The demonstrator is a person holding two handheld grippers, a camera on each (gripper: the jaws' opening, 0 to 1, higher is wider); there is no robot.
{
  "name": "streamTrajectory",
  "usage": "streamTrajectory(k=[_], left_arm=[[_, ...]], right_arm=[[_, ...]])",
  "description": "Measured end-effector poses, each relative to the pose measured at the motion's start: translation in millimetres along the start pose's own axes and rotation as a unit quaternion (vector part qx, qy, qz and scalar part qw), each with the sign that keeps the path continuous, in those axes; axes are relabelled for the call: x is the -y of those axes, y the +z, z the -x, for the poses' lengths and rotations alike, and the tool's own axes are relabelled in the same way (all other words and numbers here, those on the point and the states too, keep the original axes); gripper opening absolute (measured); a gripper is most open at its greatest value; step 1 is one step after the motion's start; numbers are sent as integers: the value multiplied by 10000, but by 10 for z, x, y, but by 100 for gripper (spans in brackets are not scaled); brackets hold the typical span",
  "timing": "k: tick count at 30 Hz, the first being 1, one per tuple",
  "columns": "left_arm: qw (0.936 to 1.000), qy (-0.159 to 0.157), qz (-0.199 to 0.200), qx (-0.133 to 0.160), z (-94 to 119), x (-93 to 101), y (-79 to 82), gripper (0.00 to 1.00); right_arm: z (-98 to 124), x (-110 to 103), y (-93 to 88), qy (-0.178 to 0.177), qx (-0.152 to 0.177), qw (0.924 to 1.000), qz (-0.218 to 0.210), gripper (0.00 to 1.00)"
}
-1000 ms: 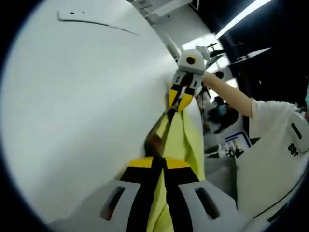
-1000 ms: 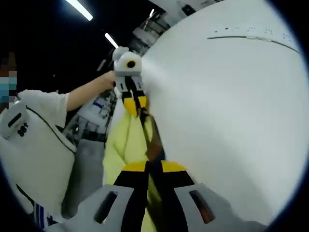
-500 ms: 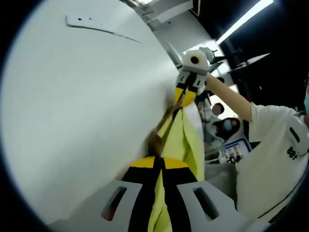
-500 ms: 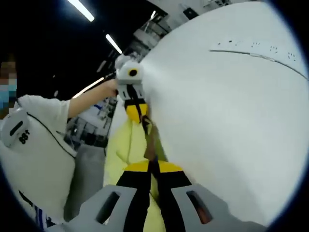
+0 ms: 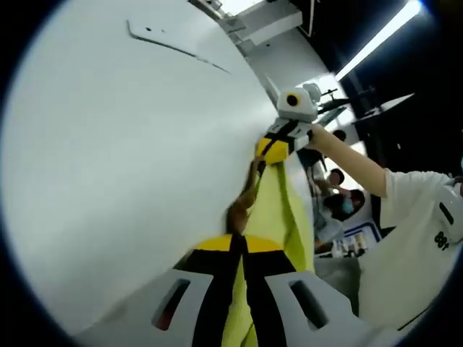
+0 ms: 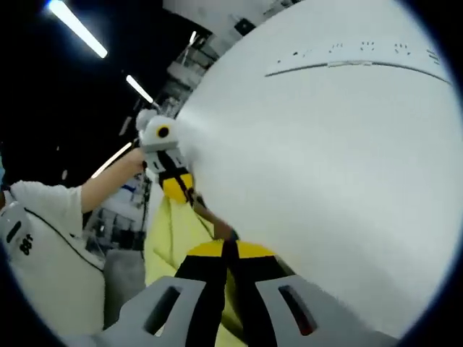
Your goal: Fold the garment on the visible template until the final outline fits inside the template.
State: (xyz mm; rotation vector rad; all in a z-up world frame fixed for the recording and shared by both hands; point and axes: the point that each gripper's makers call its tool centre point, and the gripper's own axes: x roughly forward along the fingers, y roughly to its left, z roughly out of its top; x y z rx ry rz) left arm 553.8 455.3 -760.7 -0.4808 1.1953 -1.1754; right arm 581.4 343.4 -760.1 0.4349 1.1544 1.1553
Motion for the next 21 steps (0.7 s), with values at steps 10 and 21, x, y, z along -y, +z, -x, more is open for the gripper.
streamTrajectory(k=[10,21], left_arm=[[9989,68,108,445,27,-47,142,1],[9969,112,223,752,-12,-46,302,0]], right_arm=[[42,106,108,-296,629,9971,316,5],[151,57,-19,-234,792,9966,-45,4]])
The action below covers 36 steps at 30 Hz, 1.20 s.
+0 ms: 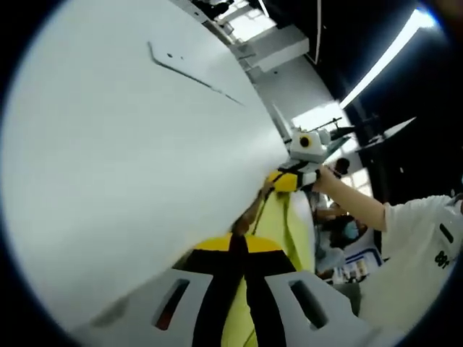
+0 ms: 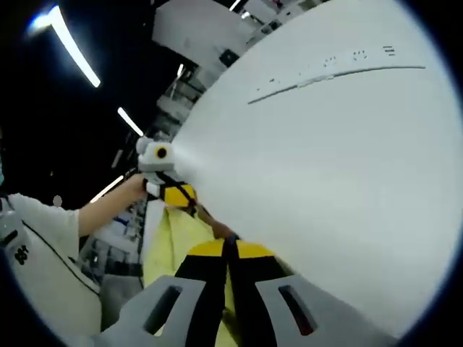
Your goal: Fold the garment on the visible template until the final outline fits inside the template.
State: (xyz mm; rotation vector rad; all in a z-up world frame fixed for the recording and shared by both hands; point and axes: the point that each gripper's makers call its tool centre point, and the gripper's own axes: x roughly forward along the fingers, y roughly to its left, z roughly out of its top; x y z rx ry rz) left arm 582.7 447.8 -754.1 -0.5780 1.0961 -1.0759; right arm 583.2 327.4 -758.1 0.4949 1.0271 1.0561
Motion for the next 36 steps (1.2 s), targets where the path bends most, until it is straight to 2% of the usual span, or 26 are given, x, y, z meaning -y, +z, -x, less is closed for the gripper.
streamTrajectory(k=[6,10,13,16,19,27,33,36], left_arm=[[9998,104,-152,67,-152,19,83,0],[9996,151,-200,150,-226,41,158,0],[9993,218,-216,210,-249,35,200,0],[9988,343,-220,276,-237,-1,218,0],[9977,436,-99,507,-172,-37,273,0],[9956,601,-122,714,16,-10,329,0],[9913,807,-372,975,214,66,407,14],[9887,954,-789,842,294,150,348,20]], right_arm=[[177,81,-59,-145,176,9995,-208,4],[255,164,-22,-270,340,9987,-273,4],[256,217,9,-508,412,9978,63,4],[228,188,12,-532,366,9975,268,5],[225,131,23,-645,363,9960,492,6],[343,132,68,-925,409,9919,769,14],[561,53,195,-1084,651,9879,895,20],[652,-41,187,-1162,584,9840,1215,23]])
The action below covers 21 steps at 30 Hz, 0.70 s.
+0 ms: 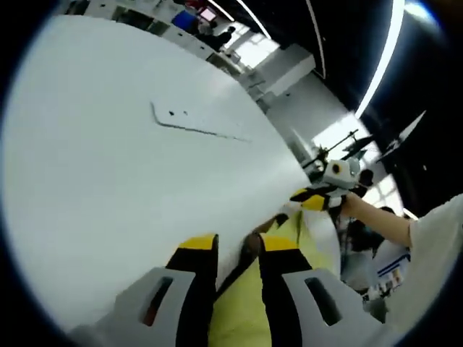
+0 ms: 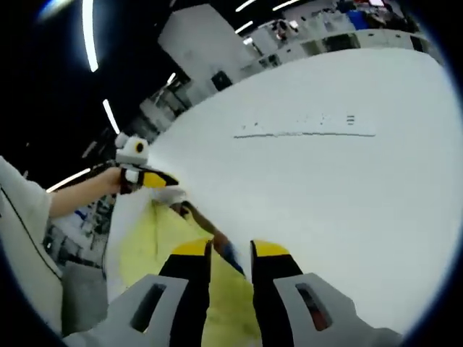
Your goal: Fold the garment on the visible template until the final outline fits inside the template.
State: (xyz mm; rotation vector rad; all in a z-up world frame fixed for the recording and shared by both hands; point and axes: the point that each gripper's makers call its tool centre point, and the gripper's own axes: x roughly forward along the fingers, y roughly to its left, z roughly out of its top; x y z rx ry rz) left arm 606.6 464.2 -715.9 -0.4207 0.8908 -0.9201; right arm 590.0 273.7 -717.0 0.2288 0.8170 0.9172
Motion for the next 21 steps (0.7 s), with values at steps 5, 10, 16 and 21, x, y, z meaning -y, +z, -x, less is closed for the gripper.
streamTrajectory(k=[5,10,16,21], left_arm=[[9939,124,-931,-574,161,183,-228,24],[9803,264,-1608,-1115,248,276,-441,30],[9613,30,-2202,-1655,255,470,-714,32],[9337,-208,-2847,-2160,271,508,-887,37]], right_arm=[[134,-137,-185,46,-636,9949,785,27],[181,-271,-388,79,-1291,9806,1472,29],[143,-396,-391,258,-1640,9653,2018,29],[80,-418,-448,411,-2114,9425,2554,29]])
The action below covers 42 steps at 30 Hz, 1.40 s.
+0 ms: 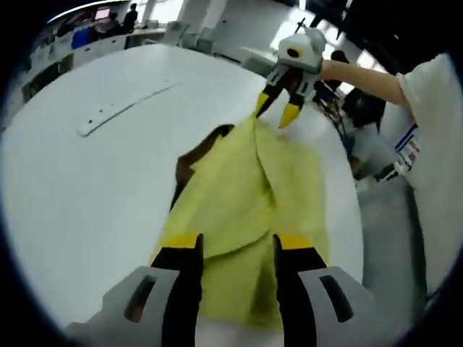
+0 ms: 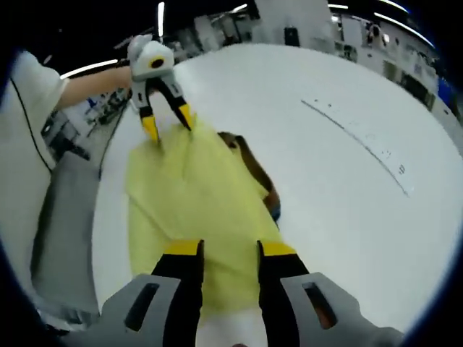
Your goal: Fold the garment on the visible template until the final outline fits inside the template.
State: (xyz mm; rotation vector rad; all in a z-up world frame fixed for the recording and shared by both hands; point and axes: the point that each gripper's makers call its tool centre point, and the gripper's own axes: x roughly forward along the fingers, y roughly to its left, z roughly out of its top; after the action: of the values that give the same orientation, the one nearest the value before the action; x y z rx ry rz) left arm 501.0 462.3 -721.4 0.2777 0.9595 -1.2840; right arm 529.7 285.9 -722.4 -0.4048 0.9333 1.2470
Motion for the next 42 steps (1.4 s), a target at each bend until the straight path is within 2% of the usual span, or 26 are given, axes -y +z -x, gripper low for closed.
streamTrajectory(k=[2,5,8,13,18,20,22,23,25,42], left_arm=[[9999,-11,-145,-84,-27,-2,-19,38],[9998,43,-199,-44,-53,-56,-6,40],[9996,36,-262,-61,-90,-77,-7,38],[9983,81,-419,-399,-153,-140,-98,28],[9964,245,-630,-515,-179,-211,-123,20],[9956,255,-699,-568,-182,-217,-136,13],[9956,215,-699,-578,-186,-204,-138,1],[9961,194,-642,-566,-186,-204,-134,0],[9966,178,-588,-545,-186,-206,-131,0],[9983,280,-369,-343,-54,-237,-39,0]], right_arm=[[-45,1,-7,60,-139,9998,149,29],[-106,56,-28,40,-260,9994,240,29],[-144,106,-55,43,-330,9992,239,28],[-206,172,-187,51,-568,9979,308,24],[-216,213,-240,0,-638,9971,418,16],[-215,218,-254,1,-665,9967,462,12],[-211,221,-262,-7,-670,9964,511,8],[-208,218,-261,-5,-662,9965,514,7],[-190,210,-256,16,-621,9969,480,2],[-42,216,-196,-57,-382,9990,235,2]])
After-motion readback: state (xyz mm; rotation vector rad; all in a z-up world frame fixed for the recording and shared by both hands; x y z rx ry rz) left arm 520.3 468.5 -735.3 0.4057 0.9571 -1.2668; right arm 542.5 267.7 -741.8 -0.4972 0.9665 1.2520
